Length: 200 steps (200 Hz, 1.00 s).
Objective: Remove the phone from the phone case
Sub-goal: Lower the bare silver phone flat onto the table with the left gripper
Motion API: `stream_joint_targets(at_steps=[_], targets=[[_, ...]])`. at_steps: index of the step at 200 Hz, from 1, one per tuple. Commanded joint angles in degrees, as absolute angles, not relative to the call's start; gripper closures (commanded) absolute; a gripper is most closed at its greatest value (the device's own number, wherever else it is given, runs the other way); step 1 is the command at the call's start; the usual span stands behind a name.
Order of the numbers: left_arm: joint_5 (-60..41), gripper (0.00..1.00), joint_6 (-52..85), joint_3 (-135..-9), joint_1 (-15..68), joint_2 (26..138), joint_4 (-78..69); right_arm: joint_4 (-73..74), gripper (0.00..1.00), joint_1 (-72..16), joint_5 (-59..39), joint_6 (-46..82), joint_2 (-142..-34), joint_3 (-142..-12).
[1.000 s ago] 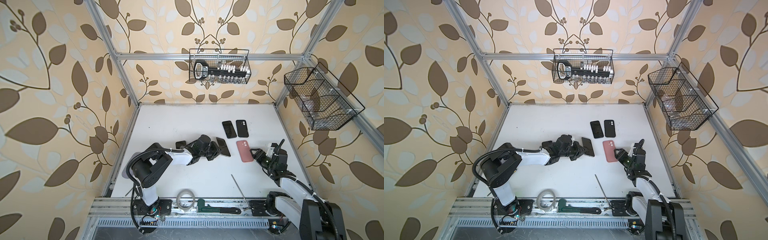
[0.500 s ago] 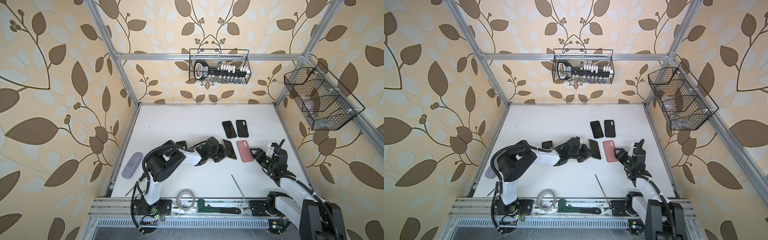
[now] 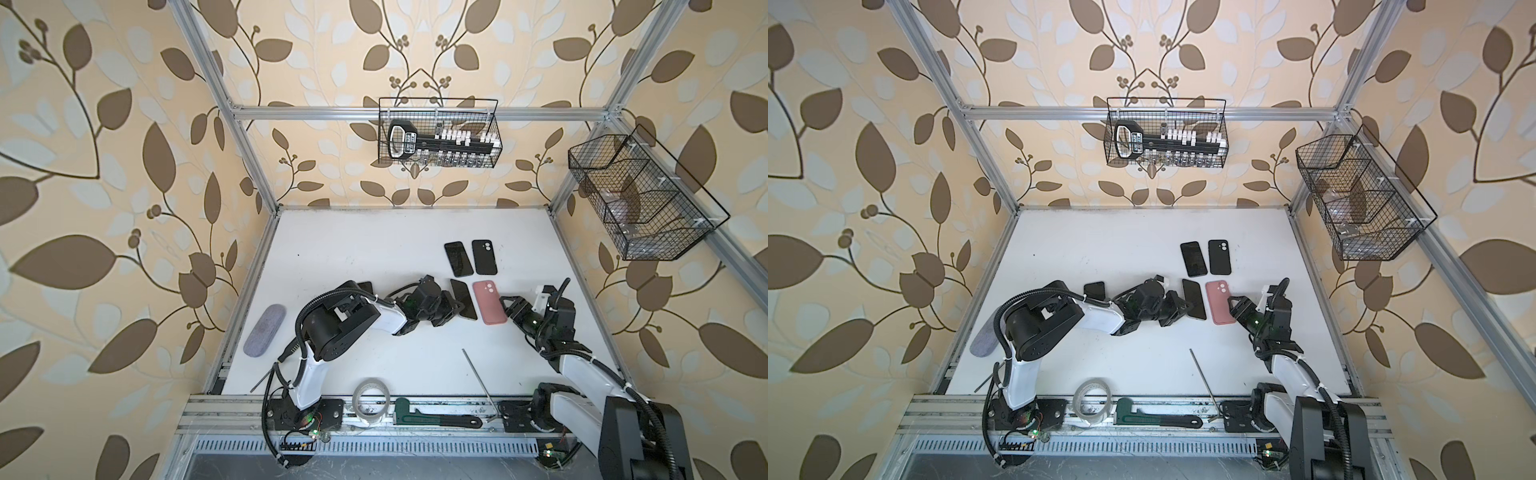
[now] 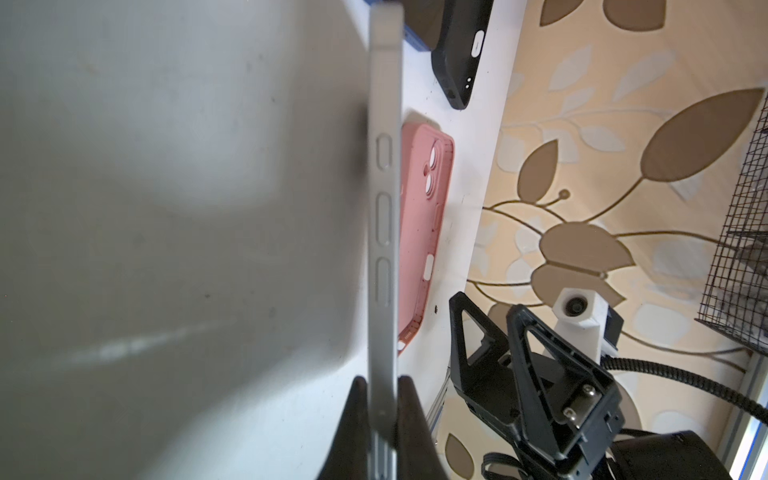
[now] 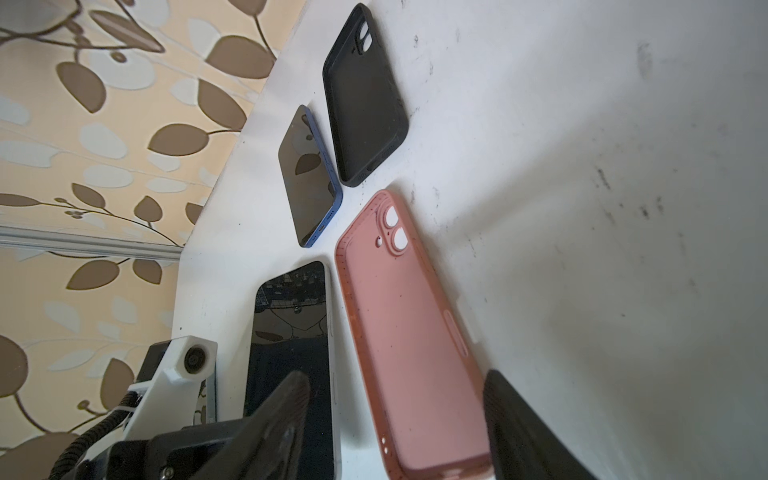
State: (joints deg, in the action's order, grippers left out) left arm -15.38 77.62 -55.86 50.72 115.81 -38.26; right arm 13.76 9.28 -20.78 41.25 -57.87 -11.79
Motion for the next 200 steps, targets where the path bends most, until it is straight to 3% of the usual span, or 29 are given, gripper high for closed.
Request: stream_joint_targets(at_steps=[1,94,200], targets=[[-14.0,0.95,76.7,-56.3,51.5,115.8,-42.8,14.5,0.32,9.6,-21.4,40.5,-57.7,-11.4],[-12.8,0.76,77.1,-54.2,51.9,116.3,-43.9,14.2,0.32,9.7,-21.2,40.5,-56.9,-11.0],[-12.7,0.74,77.4,-53.5,52.2,117.5,-44.1,14.1,0.32,9.7,-21.3,40.7,-56.2,-10.5]])
